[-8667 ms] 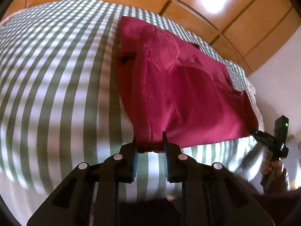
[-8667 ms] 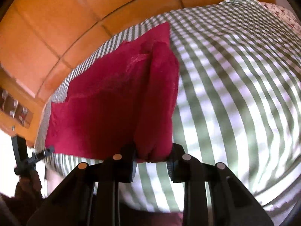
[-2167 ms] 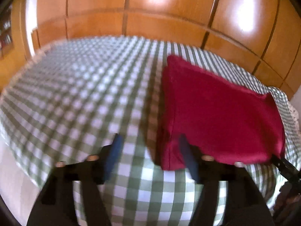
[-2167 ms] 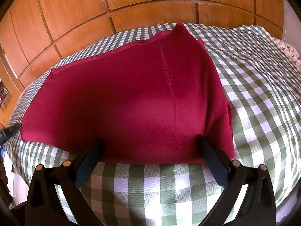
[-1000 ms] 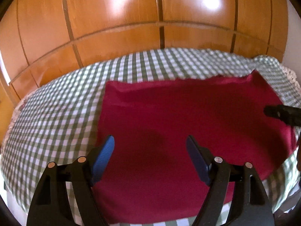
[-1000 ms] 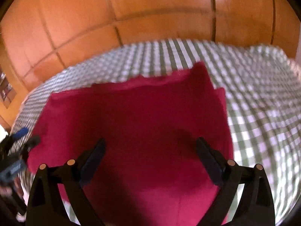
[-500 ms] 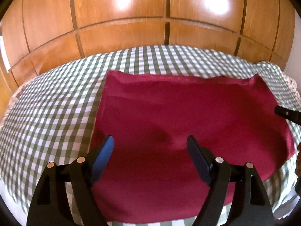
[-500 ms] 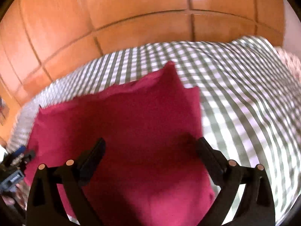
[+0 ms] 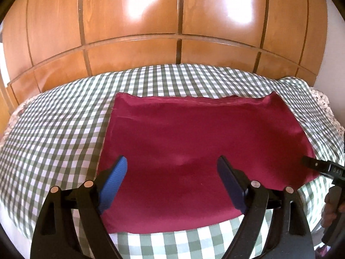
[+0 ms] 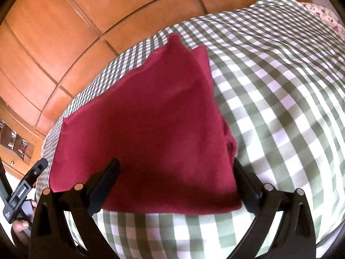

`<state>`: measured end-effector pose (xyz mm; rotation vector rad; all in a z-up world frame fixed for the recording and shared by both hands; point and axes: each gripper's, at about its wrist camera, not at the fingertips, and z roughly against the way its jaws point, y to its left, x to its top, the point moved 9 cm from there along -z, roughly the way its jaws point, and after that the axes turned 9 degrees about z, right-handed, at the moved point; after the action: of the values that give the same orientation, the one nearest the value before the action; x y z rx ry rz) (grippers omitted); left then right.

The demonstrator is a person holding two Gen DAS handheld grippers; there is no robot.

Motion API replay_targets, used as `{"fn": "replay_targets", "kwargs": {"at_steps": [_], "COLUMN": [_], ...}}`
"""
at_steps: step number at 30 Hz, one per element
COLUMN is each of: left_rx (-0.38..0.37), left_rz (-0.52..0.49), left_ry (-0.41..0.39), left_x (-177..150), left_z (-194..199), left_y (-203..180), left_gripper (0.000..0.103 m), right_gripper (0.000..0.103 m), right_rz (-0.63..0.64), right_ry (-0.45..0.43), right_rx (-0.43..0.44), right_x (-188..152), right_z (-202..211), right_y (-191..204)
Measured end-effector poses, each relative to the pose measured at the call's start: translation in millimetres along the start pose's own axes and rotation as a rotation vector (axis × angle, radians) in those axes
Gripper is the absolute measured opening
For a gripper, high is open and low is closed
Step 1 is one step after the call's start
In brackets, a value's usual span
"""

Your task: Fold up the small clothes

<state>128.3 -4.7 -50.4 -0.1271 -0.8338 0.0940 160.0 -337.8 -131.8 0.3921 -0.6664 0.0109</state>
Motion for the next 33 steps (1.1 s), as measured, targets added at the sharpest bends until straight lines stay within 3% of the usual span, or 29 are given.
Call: {"fn": "replay_targets", "kwargs": {"at_steps": [2, 4, 9, 13, 21, 26, 30, 33], "left_rx": [-0.003, -0.012, -0.029, -0.035, -0.068, -0.229, -0.388, -0.483], "left_rz": [-0.006, -0.008, 0.004, 0.023, 0.091, 0.219, 0.423, 0.521], "left_ry": [0.000, 0.007, 0.044, 0.076, 0.153, 0.170, 0.188, 0.189], "left_x": [-0.3, -2.1, -9.1, -15.7, -30.4, -20.4, -6.8, 2.4], "left_z": [1.2, 0.6, -8.6, -18.4, -36.9, -28.2, -20.1, -15.7], "left_y": [-1.2, -2.9, -3.5, 0.9, 15.2, 28.2, 56.3, 72.2], "left_gripper": [0.084, 0.084, 0.084, 0.084, 0.084, 0.084, 0.084, 0.084], "right_gripper": [0.080, 0.059, 0.040, 0.032, 0.026, 0.023, 0.019, 0.018], "right_rz": [-0.009, -0.024, -0.008, 0.004, 0.025, 0.142, 0.247, 0.322], "right_ry": [0.005, 0.013, 0.040, 0.050, 0.028, -0.003, -0.003, 0.032], "right_rx": [-0.008, 0.003, 0.018, 0.020, 0.063, 0.139, 0.230, 0.294], "right_x": [-0.5, -2.8, -4.8, -1.8, 18.1, 37.7, 45.4, 37.2], "right_z": [0.2, 0.6, -1.2, -1.9, 12.4, 25.1, 18.2, -0.7], "right_y": [-1.4, -2.8, 1.6, 7.4, 32.8, 91.9, 161.4, 211.7]}}
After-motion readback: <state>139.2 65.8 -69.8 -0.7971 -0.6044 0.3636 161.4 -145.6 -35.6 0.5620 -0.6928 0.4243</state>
